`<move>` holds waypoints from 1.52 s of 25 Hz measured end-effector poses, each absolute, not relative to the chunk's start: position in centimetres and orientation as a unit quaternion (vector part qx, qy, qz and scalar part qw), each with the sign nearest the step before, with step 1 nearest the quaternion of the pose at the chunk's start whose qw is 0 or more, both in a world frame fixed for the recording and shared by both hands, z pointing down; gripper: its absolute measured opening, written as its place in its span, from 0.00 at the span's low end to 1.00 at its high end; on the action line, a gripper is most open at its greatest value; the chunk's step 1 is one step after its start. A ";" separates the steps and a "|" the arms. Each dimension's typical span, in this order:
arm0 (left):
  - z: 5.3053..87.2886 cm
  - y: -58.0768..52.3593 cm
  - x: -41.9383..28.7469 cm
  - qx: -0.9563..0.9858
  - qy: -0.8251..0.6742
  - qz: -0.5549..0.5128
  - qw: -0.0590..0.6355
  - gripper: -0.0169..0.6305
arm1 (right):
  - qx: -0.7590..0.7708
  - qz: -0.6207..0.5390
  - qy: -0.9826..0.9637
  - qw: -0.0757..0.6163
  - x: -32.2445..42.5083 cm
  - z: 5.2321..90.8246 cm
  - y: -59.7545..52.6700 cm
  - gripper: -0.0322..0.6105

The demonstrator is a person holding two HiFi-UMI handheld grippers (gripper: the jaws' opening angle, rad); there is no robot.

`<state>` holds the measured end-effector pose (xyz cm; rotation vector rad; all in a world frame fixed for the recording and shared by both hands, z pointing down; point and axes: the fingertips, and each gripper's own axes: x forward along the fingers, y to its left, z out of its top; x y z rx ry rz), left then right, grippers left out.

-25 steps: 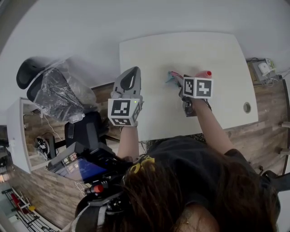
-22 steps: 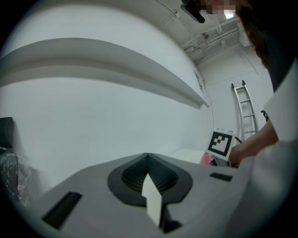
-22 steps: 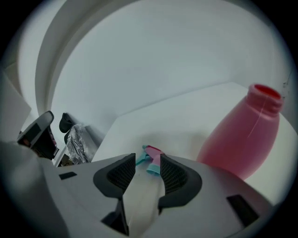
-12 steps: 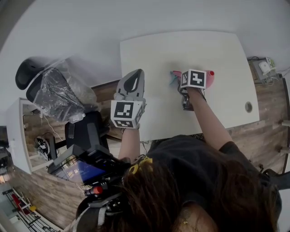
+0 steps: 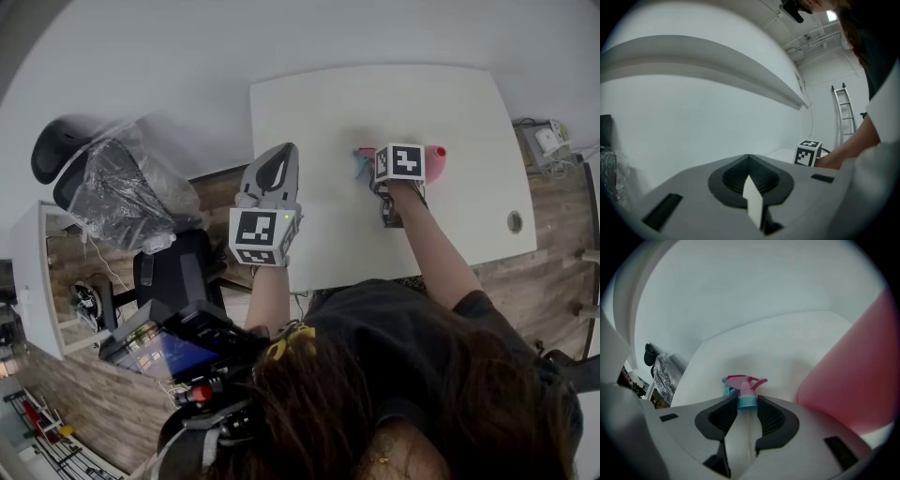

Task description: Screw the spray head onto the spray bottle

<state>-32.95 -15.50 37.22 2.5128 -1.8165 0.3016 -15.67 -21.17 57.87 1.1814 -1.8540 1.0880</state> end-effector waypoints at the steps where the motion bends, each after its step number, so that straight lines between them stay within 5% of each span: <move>1: 37.2 -15.5 -32.9 0.807 -0.582 0.096 0.013 0.03 | 0.447 0.418 -0.716 0.337 -15.7 57.8 -21.2 0.26; 9: 37.4 -15.6 -32.8 0.812 -0.574 0.102 0.013 0.03 | 0.436 0.420 -0.740 0.293 -16.3 57.1 -21.0 0.26; 22: 36.7 -16.2 -30.2 0.830 -0.550 0.096 0.003 0.03 | 0.426 0.381 -0.811 0.122 -16.7 45.5 -23.4 0.26; 38: 37.0 -18.4 -21.4 0.854 -0.510 0.105 -0.002 0.03 | 0.394 0.319 -0.859 -0.069 -7.3 33.0 -25.5 0.26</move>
